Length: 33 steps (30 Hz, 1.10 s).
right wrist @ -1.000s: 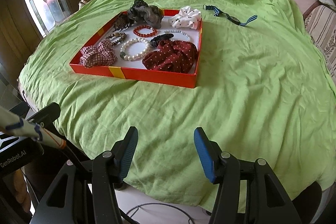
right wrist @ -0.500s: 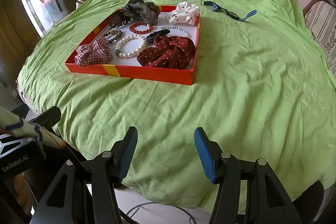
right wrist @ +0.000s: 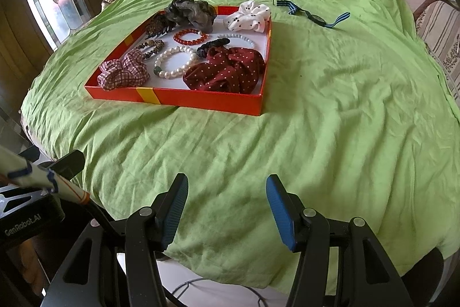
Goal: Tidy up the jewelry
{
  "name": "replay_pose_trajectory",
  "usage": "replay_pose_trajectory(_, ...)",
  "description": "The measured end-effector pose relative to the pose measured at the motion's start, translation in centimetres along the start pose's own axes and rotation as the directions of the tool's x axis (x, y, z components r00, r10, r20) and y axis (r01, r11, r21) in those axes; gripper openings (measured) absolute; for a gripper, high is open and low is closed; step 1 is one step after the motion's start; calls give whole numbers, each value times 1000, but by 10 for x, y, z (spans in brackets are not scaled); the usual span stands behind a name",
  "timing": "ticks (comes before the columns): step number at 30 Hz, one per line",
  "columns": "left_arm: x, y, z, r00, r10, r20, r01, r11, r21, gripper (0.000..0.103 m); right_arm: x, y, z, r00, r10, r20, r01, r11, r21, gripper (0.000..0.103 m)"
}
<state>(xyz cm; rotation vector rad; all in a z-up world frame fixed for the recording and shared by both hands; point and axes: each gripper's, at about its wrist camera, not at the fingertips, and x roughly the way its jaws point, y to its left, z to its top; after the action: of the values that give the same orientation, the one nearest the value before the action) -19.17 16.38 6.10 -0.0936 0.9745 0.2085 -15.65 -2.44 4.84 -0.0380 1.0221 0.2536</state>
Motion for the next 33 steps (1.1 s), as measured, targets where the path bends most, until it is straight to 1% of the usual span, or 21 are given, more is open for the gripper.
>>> replay_pose_trajectory(20, 10, -2, 0, 999, -16, -31, 16, 1000, 8, 103, 5, 2, 0, 1000, -12, -5, 12, 1000, -2, 61)
replay_pose_trajectory(33, 14, -3, 3, 999, -20, -30, 20, 1000, 12, 103, 7, 3, 1, 1000, -24, 7, 24, 1000, -18, 61)
